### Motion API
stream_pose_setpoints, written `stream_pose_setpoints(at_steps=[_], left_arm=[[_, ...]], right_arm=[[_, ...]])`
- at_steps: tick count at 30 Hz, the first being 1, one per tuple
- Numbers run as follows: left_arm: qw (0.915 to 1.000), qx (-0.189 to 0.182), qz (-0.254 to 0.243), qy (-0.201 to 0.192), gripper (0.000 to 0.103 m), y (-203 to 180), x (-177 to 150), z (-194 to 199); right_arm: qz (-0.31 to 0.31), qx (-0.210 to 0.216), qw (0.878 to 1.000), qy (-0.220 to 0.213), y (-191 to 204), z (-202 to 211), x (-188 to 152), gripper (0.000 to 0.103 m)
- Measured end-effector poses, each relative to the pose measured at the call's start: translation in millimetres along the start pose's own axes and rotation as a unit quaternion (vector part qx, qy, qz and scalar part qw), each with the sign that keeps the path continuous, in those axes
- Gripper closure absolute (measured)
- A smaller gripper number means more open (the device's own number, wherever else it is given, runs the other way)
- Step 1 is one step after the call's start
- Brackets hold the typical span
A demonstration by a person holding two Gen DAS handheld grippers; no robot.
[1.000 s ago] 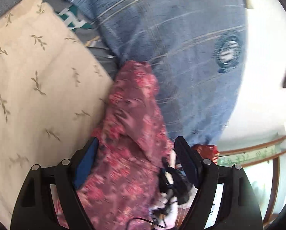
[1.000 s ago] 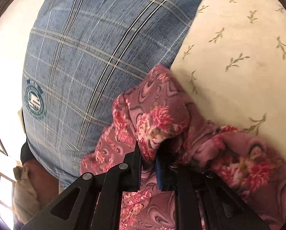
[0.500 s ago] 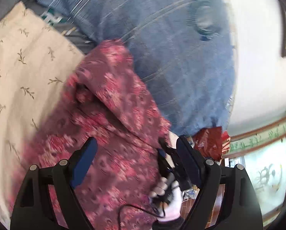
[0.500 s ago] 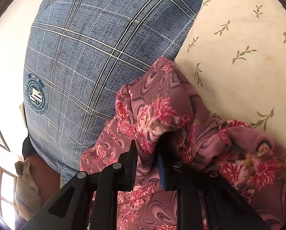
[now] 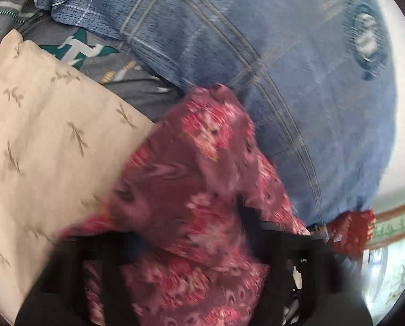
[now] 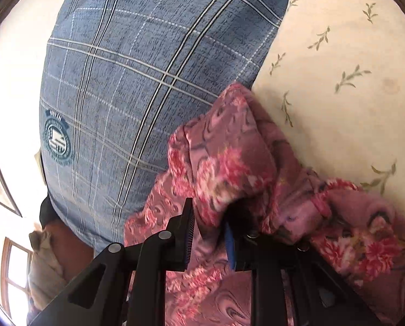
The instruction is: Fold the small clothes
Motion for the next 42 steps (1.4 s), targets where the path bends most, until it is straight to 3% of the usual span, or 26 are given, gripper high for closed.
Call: stream_pose_setpoints(at_steps=[2, 3, 5, 7, 10, 12, 13, 14, 16, 20, 21, 22, 23, 27, 29, 31, 32, 33, 35, 38, 40, 42], left_arm=[[0.9998, -0.016, 0.013, -0.002, 0.086, 5.9, 5.4, 15.4], [0.9994, -0.022, 0.017, -0.018, 0.088, 10.2, 7.3, 28.2], [0.9982, -0.010, 0.009, -0.059, 0.094, 23.1, 5.9, 53.4], [0.9979, 0.008, 0.016, -0.063, 0.094, 42.3, 2.2, 54.6], [0.9978, 0.051, 0.032, -0.026, 0.094, 69.5, -3.1, 28.0], [0.9983, 0.037, 0.037, -0.024, 0.095, 71.1, -3.2, 29.3], [0.9986, 0.035, 0.033, -0.023, 0.095, 69.7, -3.7, 36.2], [0.9989, 0.028, 0.029, -0.023, 0.095, 68.2, -6.2, 44.0], [0.9989, 0.023, 0.023, -0.034, 0.093, 68.4, -13.2, 64.4], [0.9983, -0.031, 0.006, -0.049, 0.091, 39.8, -23.5, 95.0], [0.9980, -0.035, -0.007, -0.053, 0.086, 27.5, -23.3, 97.7], [0.9970, -0.038, -0.036, -0.057, 0.071, 9.8, -20.0, 97.3], [0.9960, -0.026, -0.058, -0.064, 0.062, 0.2, -16.3, 96.6], [0.9870, 0.041, -0.139, -0.070, 0.059, -30.5, 6.8, 59.5], [0.9772, 0.110, -0.169, -0.068, 0.059, -23.5, 19.7, 29.9], [0.9641, 0.207, -0.163, -0.030, 0.055, 13.1, 28.1, -9.6], [0.9661, 0.206, -0.155, -0.016, 0.049, 24.4, 28.9, -20.7], [0.9673, 0.188, -0.160, -0.056, 0.049, 23.8, 35.5, -14.9], [0.9697, 0.186, -0.152, -0.044, 0.049, 27.7, 34.6, -13.5], [0.9800, 0.138, -0.142, -0.023, 0.051, 26.2, 17.1, 9.5], [0.9744, 0.125, -0.183, -0.035, 0.050, 22.5, -6.1, 29.8], [0.9624, 0.149, -0.226, -0.024, 0.041, 27.7, -31.6, 29.2]], right_arm=[[0.036, -0.001, 0.999, 0.001, 19.2, -1.1, 5.6, 0.090], [0.047, 0.032, 0.998, -0.004, 38.8, 4.5, 9.6, 0.092], [0.071, 0.081, 0.994, -0.016, 70.5, 17.5, 13.0, 0.092], [0.092, 0.098, 0.991, -0.015, 85.8, 22.2, 10.6, 0.092], [0.100, 0.046, 0.994, 0.008, 66.5, 2.4, -0.7, 0.092], [0.083, -0.046, 0.994, 0.048, 22.5, -22.1, -13.7, 0.090], [0.070, -0.063, 0.993, 0.064, 6.5, -27.3, -19.9, 0.096], [0.062, -0.026, 0.997, 0.041, 6.0, -16.7, -18.9, 0.096], [0.056, -0.043, 0.997, 0.030, 4.5, 1.7, -17.0, 0.084], [0.078, -0.049, 0.995, -0.034, 20.1, 42.9, -3.3, 0.083], [0.092, -0.043, 0.994, -0.044, 28.0, 46.6, -2.0, 0.082], [0.114, -0.044, 0.992, -0.045, 38.2, 46.3, -0.6, 0.082], [0.135, -0.048, 0.989, -0.040, 47.3, 41.8, -0.8, 0.081], [0.171, -0.061, 0.983, -0.037, 59.4, 21.0, -1.6, 0.082], [0.174, -0.073, 0.982, -0.027, 50.8, 9.7, -2.5, 0.081], [0.181, -0.138, 0.974, 0.017, 21.2, -14.9, -12.1, 0.084], [0.184, -0.133, 0.974, 0.012, 14.7, -19.1, -14.5, 0.086], [0.183, -0.123, 0.975, 0.001, 16.6, -16.9, -12.6, 0.087], [0.182, -0.124, 0.976, 0.012, 18.2, -18.2, -11.3, 0.084], [0.168, -0.110, 0.979, 0.023, 20.5, -7.2, -13.1, 0.084], [0.169, -0.093, 0.981, 0.025, 22.3, 10.7, -18.1, 0.076], [0.195, -0.119, 0.973, 0.036, 13.8, 18.9, -29.2, 0.072]])
Point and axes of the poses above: each gripper's, at about its wrist camera, not at the fingertips, and z roughly against the way its jaws point, y to its left, x to its top, the point moved 8 cm from there along -z, roughly the way its jaws point, and after that the axes turned 1 degree about z, right-handed, at the moved point
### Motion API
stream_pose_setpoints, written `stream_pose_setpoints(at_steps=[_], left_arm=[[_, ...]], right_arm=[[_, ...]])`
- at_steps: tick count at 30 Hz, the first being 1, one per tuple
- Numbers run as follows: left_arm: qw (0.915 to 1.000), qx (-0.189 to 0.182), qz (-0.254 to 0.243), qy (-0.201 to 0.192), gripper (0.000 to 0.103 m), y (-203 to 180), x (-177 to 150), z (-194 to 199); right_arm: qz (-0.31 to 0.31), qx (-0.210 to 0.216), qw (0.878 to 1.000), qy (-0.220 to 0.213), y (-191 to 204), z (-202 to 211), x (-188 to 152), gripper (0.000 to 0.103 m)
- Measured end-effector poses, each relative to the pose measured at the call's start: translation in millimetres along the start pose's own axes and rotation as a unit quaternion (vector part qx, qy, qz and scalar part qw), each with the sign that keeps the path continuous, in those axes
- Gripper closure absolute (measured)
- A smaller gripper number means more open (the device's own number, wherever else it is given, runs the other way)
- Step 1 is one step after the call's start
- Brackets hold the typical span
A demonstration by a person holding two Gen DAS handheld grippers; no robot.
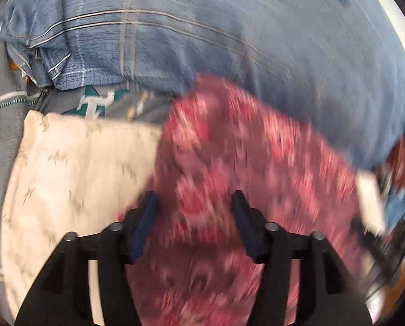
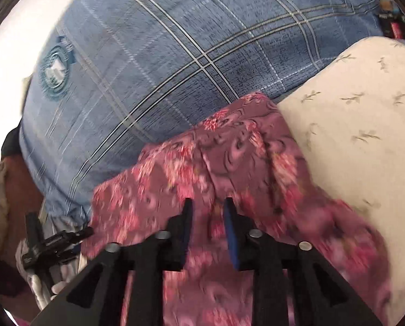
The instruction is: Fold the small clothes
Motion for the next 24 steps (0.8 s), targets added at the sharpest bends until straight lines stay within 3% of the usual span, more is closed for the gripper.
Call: stream_pose_setpoints(at_steps=[1, 3, 4, 6, 9, 12, 14, 17, 19, 22, 24], left_arm=[[0.9995, 0.015, -0.019, 0.021, 0.040, -2.7, -16.4, -9.1], [0.9971, 0.054, -0.054, 0.006, 0.039, -6.8, -30.4, -7.6], [0.9957, 0.061, -0.066, 0.022, 0.039, -10.6, -40.0, -5.1], [0.9970, 0.035, -0.058, 0.037, 0.039, -12.0, -53.0, 8.2], [0.9979, -0.003, -0.043, 0.049, 0.039, 0.7, -74.6, 40.7], [0.9975, -0.014, -0.029, 0.063, 0.039, 14.7, -96.1, 66.0], [0.9967, -0.021, -0.016, 0.077, 0.039, 30.2, -123.8, 81.1], [0.9944, -0.033, 0.010, 0.100, 0.039, 45.6, -160.3, 94.0], [0.9938, -0.041, 0.025, 0.101, 0.039, 46.9, -175.9, 100.4], [0.9880, -0.075, 0.058, 0.122, 0.039, 45.3, -206.8, 102.8], [0.9874, -0.077, 0.061, 0.124, 0.039, 41.6, -217.3, 101.7]], right_arm=[[0.013, 0.002, 1.000, 0.000, 1.1, -0.2, -3.8, 0.071], [0.024, -0.002, 1.000, -0.003, 2.7, -1.7, -4.9, 0.071], [0.022, -0.007, 1.000, 0.000, 2.9, -1.0, -4.4, 0.072], [0.005, -0.018, 1.000, 0.019, 3.8, 4.4, -6.2, 0.071], [0.011, -0.023, 0.999, 0.046, 5.3, 29.5, -26.2, 0.057], [0.080, -0.048, 0.992, 0.081, -1.2, 56.3, -68.7, 0.038], [0.133, -0.063, 0.986, 0.078, -4.2, 75.1, -92.2, 0.037], [0.203, -0.092, 0.973, 0.059, -3.5, 95.1, -127.7, 0.025], [0.210, -0.104, 0.970, 0.064, -2.4, 93.5, -141.7, 0.000], [0.231, -0.155, 0.959, 0.044, 0.9, 86.7, -148.1, 0.000], [0.211, -0.155, 0.964, 0.047, 0.2, 87.5, -146.1, 0.000]])
Point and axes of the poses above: each gripper's, at about its wrist camera, not at the fingertips, and z roughly against the way its jaws point, y to its left, x to its top, the point moved 8 cm from there along -z, roughly the way its jaws point, and after that the axes turned 1 degree about z, right-handed, at the moved point
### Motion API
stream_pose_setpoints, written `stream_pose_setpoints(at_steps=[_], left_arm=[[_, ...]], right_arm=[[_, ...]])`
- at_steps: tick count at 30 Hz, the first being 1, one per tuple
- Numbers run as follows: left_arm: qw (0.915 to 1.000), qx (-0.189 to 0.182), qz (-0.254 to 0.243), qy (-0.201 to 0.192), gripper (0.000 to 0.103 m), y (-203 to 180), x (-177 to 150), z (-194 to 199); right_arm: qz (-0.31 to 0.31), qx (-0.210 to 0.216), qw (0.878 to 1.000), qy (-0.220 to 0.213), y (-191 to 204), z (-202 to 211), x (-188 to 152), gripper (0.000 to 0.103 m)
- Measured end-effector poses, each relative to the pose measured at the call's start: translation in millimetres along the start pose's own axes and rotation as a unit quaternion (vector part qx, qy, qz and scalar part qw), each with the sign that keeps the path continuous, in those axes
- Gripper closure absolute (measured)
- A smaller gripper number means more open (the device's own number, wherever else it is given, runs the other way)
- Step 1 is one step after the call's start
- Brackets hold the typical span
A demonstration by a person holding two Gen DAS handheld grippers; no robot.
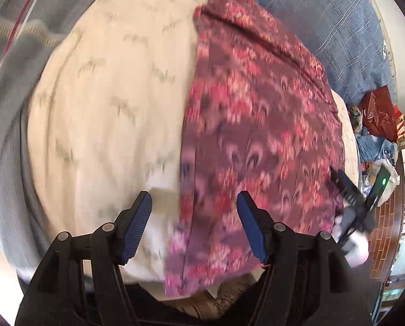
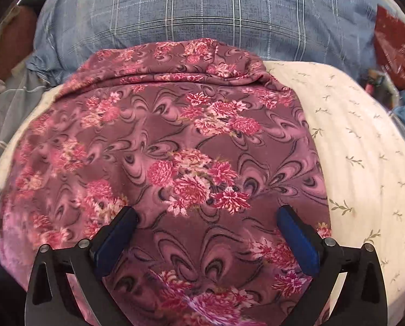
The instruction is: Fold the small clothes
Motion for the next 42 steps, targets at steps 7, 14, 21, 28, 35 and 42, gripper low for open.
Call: stream_pose_setpoints(at_steps=[7, 14, 21, 28, 35, 42], left_arm=[[0.9976, 0.023, -0.058, 0.030, 0.038, -9.6, -41.3, -1.3], [0.9948, 0.031, -0.090, 0.035, 0.028, -22.8, -60.2, -9.0], [0.9974, 0.012, -0.059, 0.038, 0.096, -13.8, -66.0, -7.3], [0.9949, -0.095, -0.002, 0.034, 0.099, -17.0, -60.8, 11.6], [0.9860, -0.167, 0.011, -0.001, 0.099, -37.1, -39.3, 34.3], [0.9779, -0.203, 0.040, -0.029, 0.099, -38.3, 3.9, 35.5]], right_arm=[[-0.112, 0.056, 0.992, 0.014, -54.4, 45.7, -14.5, 0.003], [-0.156, 0.079, 0.981, 0.082, -97.2, 62.0, -89.7, 0.005], [-0.104, 0.077, 0.989, 0.065, -73.5, 63.9, -100.4, 0.070], [-0.163, 0.186, 0.969, 0.031, -73.5, 88.8, -86.5, 0.098], [-0.242, 0.293, 0.925, -0.028, -64.1, 113.2, -50.6, 0.098], [-0.277, 0.361, 0.887, -0.074, -57.8, 115.7, 0.0, 0.098]])
Point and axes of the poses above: each gripper's, at about its wrist camera, not at the fingertips, and z roughly against the way its jaws point, y to its left, x to its top, the point moved 8 cm from there along -z, roughly the way its jaws point, and after that the axes turned 1 degree about z, right-handed, at the moved point
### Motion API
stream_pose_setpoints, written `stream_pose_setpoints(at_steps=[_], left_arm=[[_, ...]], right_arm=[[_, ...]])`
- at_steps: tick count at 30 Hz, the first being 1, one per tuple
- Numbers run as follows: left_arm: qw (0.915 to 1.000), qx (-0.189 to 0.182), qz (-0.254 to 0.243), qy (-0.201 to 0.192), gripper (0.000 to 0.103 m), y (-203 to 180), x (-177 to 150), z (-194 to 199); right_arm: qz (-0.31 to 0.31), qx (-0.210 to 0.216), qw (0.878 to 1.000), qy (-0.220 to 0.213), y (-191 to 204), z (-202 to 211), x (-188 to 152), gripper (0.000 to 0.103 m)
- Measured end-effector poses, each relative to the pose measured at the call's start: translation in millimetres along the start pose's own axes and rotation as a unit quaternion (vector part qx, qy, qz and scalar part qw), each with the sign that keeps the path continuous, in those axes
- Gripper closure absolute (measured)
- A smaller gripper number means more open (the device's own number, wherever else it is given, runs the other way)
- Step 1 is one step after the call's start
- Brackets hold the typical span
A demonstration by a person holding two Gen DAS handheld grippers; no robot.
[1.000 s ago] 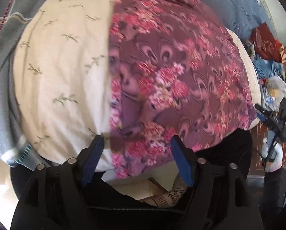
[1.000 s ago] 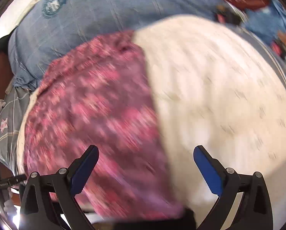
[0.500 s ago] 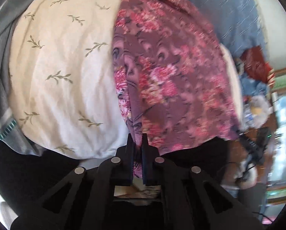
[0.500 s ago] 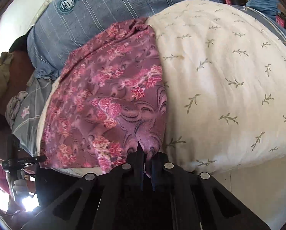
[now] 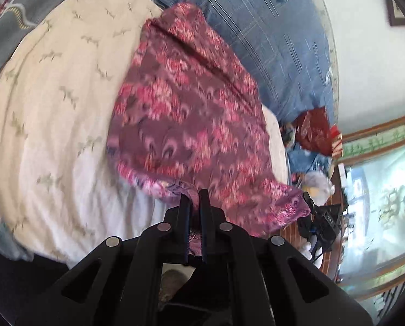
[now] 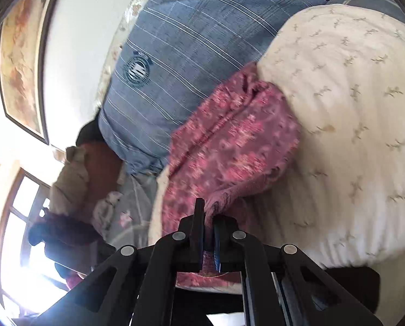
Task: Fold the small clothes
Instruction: 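Lift the pinched edge with both grippers and fold it toward the pillow, then release the folded edge and open both grippers above the garment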
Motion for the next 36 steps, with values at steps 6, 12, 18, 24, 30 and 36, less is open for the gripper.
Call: stream_pose_setpoints(at_steps=[6, 12, 18, 24, 30, 36], left_arm=[[0.9995, 0.000, 0.012, -0.031, 0.099, -1.1, 57.5, -6.8], [0.9968, -0.009, 0.034, -0.072, 0.099, -3.1, 146.4, -21.5], [0.9929, 0.006, 0.042, -0.111, 0.099, -12.5, 242.9, -51.4], [0.9900, 0.042, 0.046, -0.127, 0.099, -10.3, 308.5, -92.1], [0.9883, 0.021, 0.128, -0.080, 0.099, 28.2, 327.6, -119.9], [0.9839, -0.032, 0.107, -0.140, 0.066, 18.0, 323.2, -76.2]], right_arm=[[-0.001, 0.023, 0.999, -0.028, 9.6, -33.1, 50.7, 0.098], [-0.018, 0.033, 0.997, -0.063, -1.5, -77.8, 109.2, 0.098], [-0.063, 0.033, 0.993, -0.099, -27.6, -139.2, 179.3, 0.098], [-0.111, 0.011, 0.988, -0.111, -64.1, -195.2, 222.6, 0.098], [-0.197, -0.039, 0.976, -0.085, -120.3, -220.7, 219.8, 0.091], [-0.141, -0.024, 0.977, -0.156, -106.8, -159.7, 231.7, 0.057]])
Point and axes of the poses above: each gripper's, at about its wrist camera, not at the fingertips, and z roughly against the way its jaws point, y to its left, x to its top, the point moved 8 cm from there along -z, roughly the way its jaws point, and after that the axes turned 1 degree about z, right-handed, at the moved point
